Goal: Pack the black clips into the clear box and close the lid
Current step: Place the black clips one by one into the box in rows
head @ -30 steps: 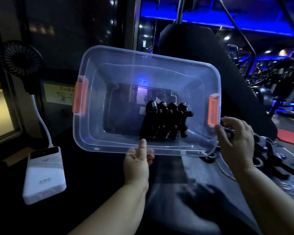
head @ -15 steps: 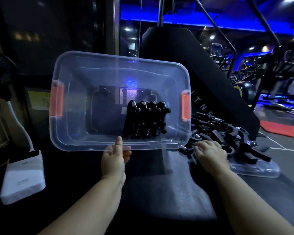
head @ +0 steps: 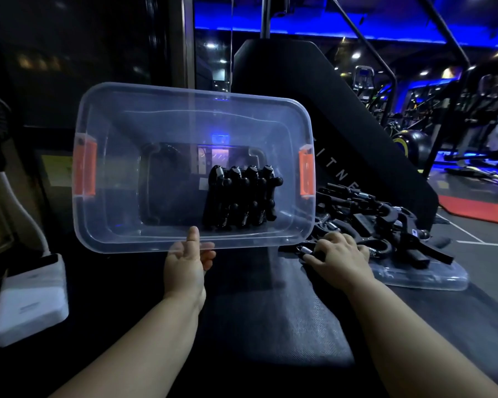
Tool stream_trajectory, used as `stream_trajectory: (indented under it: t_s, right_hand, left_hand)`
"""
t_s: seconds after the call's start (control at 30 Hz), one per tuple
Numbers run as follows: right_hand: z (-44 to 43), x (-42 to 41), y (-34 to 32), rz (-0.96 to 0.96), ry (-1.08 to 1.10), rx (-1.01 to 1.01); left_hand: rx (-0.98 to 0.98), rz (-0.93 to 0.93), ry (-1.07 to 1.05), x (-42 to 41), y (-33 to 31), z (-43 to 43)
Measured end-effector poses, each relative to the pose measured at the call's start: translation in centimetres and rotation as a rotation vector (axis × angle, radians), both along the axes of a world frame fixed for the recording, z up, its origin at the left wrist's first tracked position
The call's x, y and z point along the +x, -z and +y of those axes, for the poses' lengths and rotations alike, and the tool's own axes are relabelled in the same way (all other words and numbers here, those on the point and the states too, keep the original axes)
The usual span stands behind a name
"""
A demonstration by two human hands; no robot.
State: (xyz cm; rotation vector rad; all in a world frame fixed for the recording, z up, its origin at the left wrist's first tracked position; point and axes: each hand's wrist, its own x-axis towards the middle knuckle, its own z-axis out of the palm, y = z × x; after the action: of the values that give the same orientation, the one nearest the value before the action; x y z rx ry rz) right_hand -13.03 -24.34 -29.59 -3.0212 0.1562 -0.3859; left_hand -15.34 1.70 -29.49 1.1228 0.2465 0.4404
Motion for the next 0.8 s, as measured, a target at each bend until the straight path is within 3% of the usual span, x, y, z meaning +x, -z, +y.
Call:
stream_trajectory:
  t_s: [0.3,0.8]
  right_hand:
    - [-0.4,-1.9,-1.0,0.008,-0.023,0.073]
    - [0.1,-1.4,-0.5,-0.194,-0.014,0.15]
  left_hand:
    - [-0.004,-0.007,0.012,-0.1,-0.1,0.1]
    - [-0.006,-0.008,0.017,-0.3,-0.1,0.1]
